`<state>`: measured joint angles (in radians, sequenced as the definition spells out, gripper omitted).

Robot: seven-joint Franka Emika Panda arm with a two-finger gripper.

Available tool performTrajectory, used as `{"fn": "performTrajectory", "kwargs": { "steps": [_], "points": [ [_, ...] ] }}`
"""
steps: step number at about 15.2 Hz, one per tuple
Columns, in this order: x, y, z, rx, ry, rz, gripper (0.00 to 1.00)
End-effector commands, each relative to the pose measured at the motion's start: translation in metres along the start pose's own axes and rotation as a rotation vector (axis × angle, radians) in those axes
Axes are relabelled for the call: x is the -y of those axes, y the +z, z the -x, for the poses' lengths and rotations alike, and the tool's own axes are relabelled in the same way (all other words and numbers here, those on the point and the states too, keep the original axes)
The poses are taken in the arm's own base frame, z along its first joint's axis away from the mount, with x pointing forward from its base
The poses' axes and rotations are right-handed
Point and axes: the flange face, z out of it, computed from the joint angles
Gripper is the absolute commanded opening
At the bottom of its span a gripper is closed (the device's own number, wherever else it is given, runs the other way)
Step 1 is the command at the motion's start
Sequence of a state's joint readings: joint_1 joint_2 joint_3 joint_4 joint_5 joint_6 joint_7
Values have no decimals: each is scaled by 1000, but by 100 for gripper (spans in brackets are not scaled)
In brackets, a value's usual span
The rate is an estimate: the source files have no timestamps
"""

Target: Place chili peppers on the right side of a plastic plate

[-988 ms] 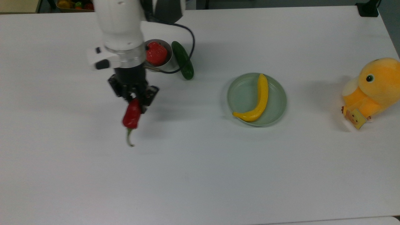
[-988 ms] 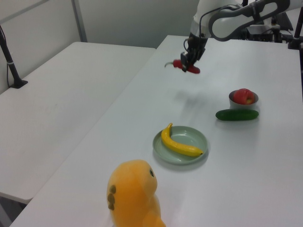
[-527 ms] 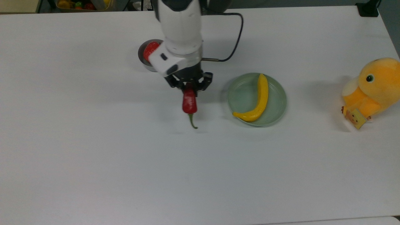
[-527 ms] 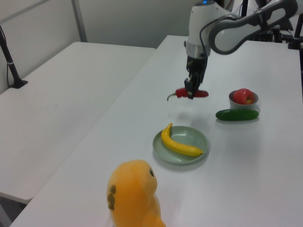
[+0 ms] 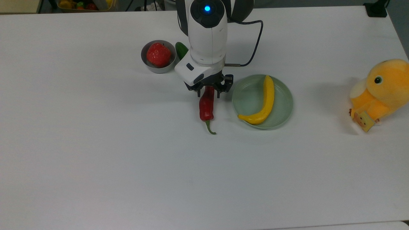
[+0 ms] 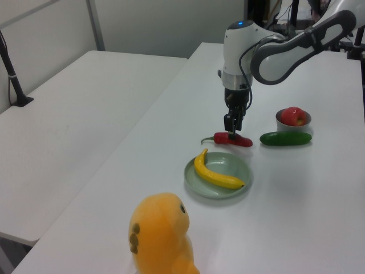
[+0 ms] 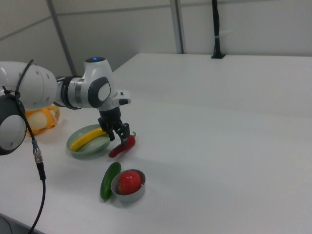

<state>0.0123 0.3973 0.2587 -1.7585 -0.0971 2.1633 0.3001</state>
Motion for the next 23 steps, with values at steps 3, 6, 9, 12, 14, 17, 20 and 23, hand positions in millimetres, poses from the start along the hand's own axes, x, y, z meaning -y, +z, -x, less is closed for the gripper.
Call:
{"fn": "performTrajectory", "kwargs": {
  "steps": [3, 6, 9, 12, 14, 17, 20, 23],
  "points": [
    [8, -5, 2, -5, -13, 33, 100],
    [-2, -33, 0, 41, 4, 58, 100],
    [-11, -75, 11, 25, 8, 77, 100],
    [-22, -103, 26, 56, 9, 114, 100],
    [-43, -135, 37, 23, 52, 125, 100],
    [-65, -165, 50, -22, 99, 106, 100],
    [-77, -178, 60, -26, 43, 69, 100],
    [-86, -181, 62, -30, 47, 48, 100]
  ]
}}
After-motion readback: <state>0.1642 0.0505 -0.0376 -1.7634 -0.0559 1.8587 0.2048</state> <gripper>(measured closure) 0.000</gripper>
